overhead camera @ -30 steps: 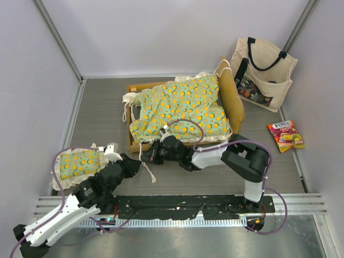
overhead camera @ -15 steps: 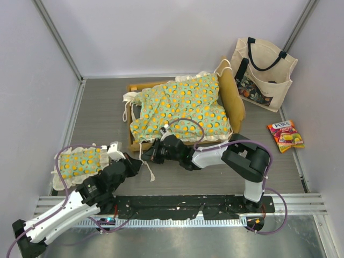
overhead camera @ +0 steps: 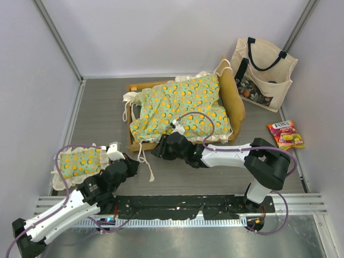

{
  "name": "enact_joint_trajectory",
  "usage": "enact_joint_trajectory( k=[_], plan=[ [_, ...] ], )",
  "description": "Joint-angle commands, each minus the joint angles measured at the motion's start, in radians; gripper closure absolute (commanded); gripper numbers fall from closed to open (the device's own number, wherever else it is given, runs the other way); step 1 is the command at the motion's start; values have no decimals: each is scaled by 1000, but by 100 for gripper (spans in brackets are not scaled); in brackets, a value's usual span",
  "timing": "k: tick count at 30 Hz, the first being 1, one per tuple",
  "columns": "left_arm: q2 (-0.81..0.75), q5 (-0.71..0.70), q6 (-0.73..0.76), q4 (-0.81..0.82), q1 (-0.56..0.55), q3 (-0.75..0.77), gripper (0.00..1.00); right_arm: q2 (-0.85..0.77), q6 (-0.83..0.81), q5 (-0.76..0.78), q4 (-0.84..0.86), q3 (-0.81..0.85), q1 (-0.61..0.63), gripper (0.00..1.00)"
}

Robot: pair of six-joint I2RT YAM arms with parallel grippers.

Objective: Set up the pet bed

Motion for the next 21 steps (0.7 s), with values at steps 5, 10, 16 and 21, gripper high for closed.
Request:
enact_joint_trajectory(
  k=[5, 10, 16, 21],
  plan=[
    [41, -58, -68, -33, -3, 36, 100, -49, -161, 154, -133, 14, 123, 55],
    [84, -39, -82, -7, -3, 33, 100, 39, -216, 220, -216, 101, 205, 55],
    [106, -37, -105, -2, -3, 34, 100, 160, -255, 288, -344, 215, 238, 55],
    [104, -52, -140, -42, -3, 36, 100, 224, -282, 332, -429, 275, 250, 55]
  ],
)
